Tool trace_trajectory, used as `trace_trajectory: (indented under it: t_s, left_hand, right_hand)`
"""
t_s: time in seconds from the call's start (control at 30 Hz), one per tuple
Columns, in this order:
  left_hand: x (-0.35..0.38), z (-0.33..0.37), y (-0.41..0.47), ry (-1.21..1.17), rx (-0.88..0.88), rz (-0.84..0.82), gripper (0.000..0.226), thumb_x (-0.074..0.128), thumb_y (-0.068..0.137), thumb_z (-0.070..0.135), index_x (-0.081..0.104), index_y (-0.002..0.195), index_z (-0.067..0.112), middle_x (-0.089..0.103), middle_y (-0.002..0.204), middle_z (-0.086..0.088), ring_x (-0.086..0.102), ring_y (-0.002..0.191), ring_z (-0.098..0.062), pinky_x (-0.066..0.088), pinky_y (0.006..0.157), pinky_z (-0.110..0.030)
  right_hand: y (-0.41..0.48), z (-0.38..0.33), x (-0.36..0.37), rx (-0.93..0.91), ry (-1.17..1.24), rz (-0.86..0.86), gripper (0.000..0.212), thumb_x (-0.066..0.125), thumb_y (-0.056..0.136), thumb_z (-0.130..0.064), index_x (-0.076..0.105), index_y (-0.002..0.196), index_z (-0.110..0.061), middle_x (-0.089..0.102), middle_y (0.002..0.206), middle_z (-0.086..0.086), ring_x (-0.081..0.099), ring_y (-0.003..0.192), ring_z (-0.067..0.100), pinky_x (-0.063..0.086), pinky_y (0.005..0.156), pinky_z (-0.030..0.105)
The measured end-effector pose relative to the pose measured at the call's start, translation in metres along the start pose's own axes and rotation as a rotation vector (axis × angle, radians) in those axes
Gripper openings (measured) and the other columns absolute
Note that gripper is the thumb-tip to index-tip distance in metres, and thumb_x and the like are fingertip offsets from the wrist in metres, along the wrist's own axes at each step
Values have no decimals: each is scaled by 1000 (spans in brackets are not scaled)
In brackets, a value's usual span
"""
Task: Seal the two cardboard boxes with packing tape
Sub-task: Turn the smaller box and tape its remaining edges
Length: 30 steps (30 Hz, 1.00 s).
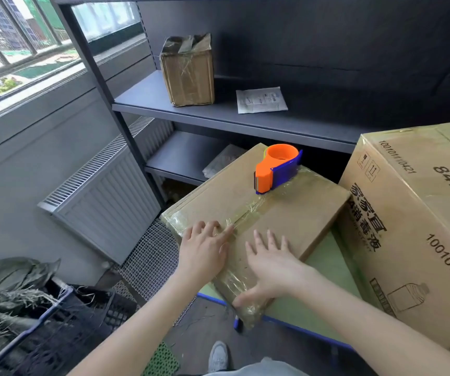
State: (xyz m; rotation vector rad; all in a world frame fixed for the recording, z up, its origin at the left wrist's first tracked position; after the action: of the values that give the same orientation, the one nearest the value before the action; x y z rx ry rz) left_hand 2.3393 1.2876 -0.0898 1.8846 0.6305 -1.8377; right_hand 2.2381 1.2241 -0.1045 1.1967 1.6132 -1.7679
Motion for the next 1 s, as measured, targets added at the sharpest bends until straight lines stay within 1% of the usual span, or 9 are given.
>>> trace_trajectory:
  t_s: [0.1,0.17,0.23,0.4,0.53,0.63,0.73,0.87,1.0]
  left_hand:
    - [4,6,6,-107,176,-8,45,28,100,40,27,146,38,21,155,11,15,144,-18,12,114,-34]
    - [9,8,3,-140,240,-9,47,25,101,38,21,148,33,14,155,13,6,146,-16,2,116,-31]
    - [13,7,-1,-137,246,4,48,22,101,41,15,148,35,11,155,15,4,146,-15,-1,116,-30]
    - [10,31,5,-165,150,71,50,27,98,47,29,146,33,25,153,13,21,143,-19,17,111,-36]
    - [10,58,24,-139,220,50,53,28,96,52,26,146,36,24,154,12,26,136,-21,22,105,-35]
    - [0,71,44,-220,265,62,46,35,94,52,47,135,36,44,139,12,37,121,-22,28,97,-33]
    - [-11,63,71,-489,127,88,37,48,92,45,63,118,24,58,119,5,51,109,-20,37,93,-34]
    - [-31,42,101,-694,-46,225,33,58,89,31,61,115,11,60,113,-2,57,103,-21,44,88,-35]
    - [-40,37,126,-699,-105,253,41,61,88,32,56,121,8,56,119,-6,54,107,-22,42,88,-33]
  right_hand:
    - [5,-34,11,70,-7,118,126,51,69,-76,-13,143,2,-23,149,26,-20,134,51,-8,103,69]
    - [5,-34,10,69,-25,175,115,55,77,-63,-14,144,1,-22,150,25,-21,134,51,-10,103,68]
    - [5,-29,12,35,-23,201,105,55,81,-52,-12,145,-2,-22,151,22,-22,133,51,-11,104,67]
    - [0,7,12,-81,-36,150,100,57,85,-36,-16,146,-8,-26,152,9,-25,137,37,-12,112,54]
    - [-13,58,7,-74,13,124,101,61,85,-20,-21,145,-19,-27,151,-5,-24,140,19,-11,115,45]
    - [-19,77,6,-39,16,140,100,60,84,-10,-19,145,-22,-26,152,-10,-21,140,14,-11,115,43]
    - [-18,78,4,-31,43,175,97,62,84,-15,-11,148,-22,-17,155,-8,-16,142,14,-9,115,43]
    - [-15,78,-12,-21,111,280,80,54,86,-51,13,149,-22,7,156,-9,3,143,14,6,117,46]
    - [-10,81,-35,2,125,408,53,48,91,-45,41,139,-23,37,142,-2,30,129,19,29,106,40]
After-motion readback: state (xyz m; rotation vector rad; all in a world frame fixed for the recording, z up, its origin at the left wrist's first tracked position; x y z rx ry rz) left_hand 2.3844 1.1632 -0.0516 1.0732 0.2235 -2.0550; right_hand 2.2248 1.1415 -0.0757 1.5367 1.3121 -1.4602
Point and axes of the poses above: each hand's wrist, its own y-axis towards the middle knuckle, its own x-axis out of the palm, z = x × y, the point moved 9 cm from there along y, towards the middle knuckle
